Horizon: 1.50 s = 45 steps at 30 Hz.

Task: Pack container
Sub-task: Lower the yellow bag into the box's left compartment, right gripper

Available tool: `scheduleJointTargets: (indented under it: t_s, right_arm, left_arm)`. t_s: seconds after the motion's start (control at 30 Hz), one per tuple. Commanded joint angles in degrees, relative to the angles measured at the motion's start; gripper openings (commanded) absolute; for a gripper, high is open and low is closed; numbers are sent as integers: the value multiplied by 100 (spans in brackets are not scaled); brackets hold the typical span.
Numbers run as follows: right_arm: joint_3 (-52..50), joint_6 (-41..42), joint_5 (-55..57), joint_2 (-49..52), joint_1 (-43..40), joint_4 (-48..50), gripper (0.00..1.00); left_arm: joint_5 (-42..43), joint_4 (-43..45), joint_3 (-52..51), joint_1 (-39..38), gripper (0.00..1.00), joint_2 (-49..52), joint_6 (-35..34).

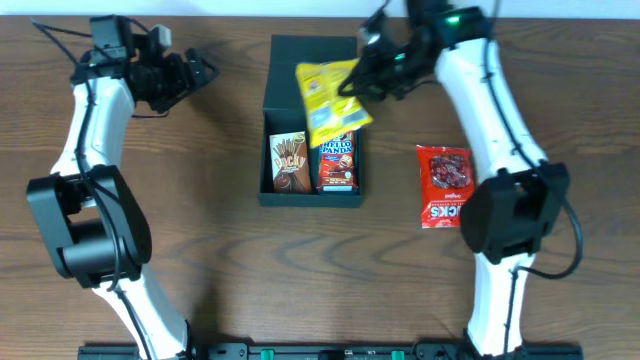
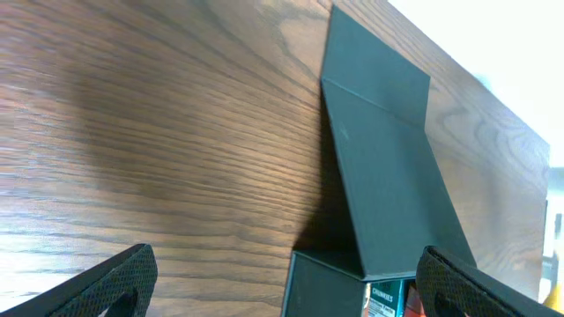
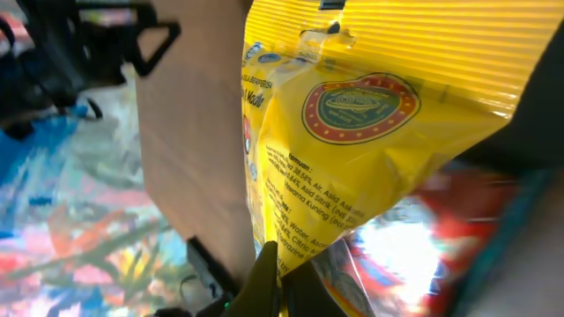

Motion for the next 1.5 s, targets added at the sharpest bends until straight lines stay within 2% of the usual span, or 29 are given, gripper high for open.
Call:
scheduleJointTargets:
  t_s: [0.0,0.53,0.8,1.03,1.07,1.13,1.2,1.27,1.37,1.4,1.47]
  right_arm:
    - [-26,404,262,-87,380,-68,2]
    - [-1504,2162,520,-87,1231,1327,2]
    - [-1624,2761,1429,-87,1399,1158,2]
    - [-1624,2896,1827,-87,1414,1163,2]
    - [-1624,2848,1875,-87,1414,1137,9]
    - [-1624,2835,1875,-87,1414,1029,41]
    - [-1624,2833,1871,-87,1412,1010,68]
    - [-1624,2830,1843,-87,1414,1014,79]
    - [-1613,2719,1565,-87,1397,1064,76]
    - [-1600,2706,1547,-90,1388,1064,72]
    - [-1563,2621,1554,-103,1364,1062,57]
  left_arm:
    - [179,-4,-52,103,95,-2,39]
    - [181,-20,-52,133,95,-2,87]
    - [179,-20,-52,133,95,-2,107]
    - [179,-20,-52,136,95,-2,146]
    - [181,-17,-52,136,95,-2,146]
    - [179,-11,-52,136,95,-2,146]
    - [181,2,-52,136,95,-2,146]
    - [181,7,-52,136,95,-2,146]
    - [181,4,-52,136,95,-2,146]
    - [179,4,-52,136,95,-2,144]
    - [181,4,-52,136,95,-2,144]
